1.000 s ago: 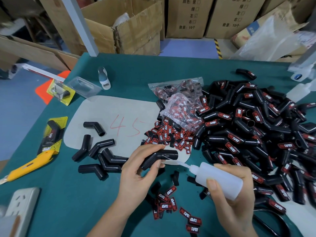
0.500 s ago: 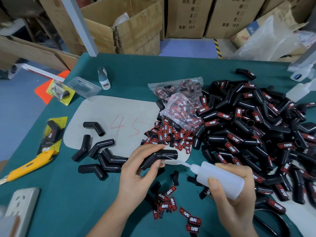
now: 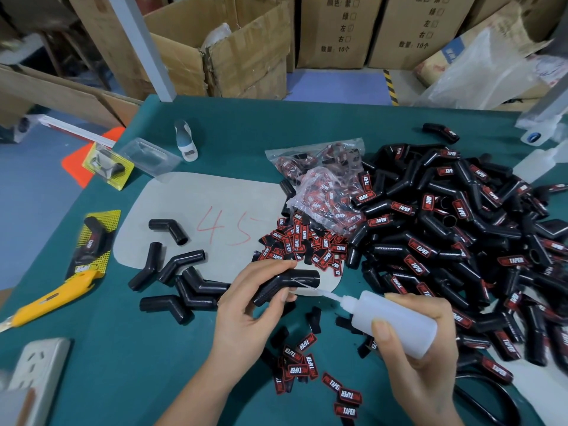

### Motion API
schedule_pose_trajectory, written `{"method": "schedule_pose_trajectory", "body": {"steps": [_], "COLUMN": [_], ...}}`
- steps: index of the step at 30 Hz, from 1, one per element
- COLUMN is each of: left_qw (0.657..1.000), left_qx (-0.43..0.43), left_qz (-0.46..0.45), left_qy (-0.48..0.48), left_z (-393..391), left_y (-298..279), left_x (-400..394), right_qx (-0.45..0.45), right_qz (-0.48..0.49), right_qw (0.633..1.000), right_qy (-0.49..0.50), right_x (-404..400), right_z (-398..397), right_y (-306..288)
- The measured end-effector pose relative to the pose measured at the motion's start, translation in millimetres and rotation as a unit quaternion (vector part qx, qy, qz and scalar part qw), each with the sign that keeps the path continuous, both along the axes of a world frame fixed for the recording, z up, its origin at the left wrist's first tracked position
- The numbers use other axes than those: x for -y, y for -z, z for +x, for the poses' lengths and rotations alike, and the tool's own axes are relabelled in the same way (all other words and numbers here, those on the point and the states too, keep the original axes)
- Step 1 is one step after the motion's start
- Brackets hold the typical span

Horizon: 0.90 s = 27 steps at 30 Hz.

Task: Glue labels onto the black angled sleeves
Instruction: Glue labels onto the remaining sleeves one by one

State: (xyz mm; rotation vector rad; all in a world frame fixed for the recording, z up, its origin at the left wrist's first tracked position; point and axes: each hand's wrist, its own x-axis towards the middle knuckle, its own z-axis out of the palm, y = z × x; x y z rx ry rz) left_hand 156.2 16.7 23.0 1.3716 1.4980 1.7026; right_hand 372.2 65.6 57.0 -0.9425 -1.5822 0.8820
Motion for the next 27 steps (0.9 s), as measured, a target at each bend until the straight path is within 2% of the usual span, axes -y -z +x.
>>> {"method": "schedule_pose_trajectory", "body": {"steps": [27], "left_qw": [1.0], "left_qx": [-0.007], "left_qz": [0.002], "left_qy": [0.0], "left_z": [-1.2], "left_y": [1.9], "left_x": [0.3], "right_qx": [0.005], "right_qz": [0.004], "right_qw": [1.0], "right_qy": [0.004], "right_x": [0.5], "right_z": [1.6], "right_y": [-0.9]}}
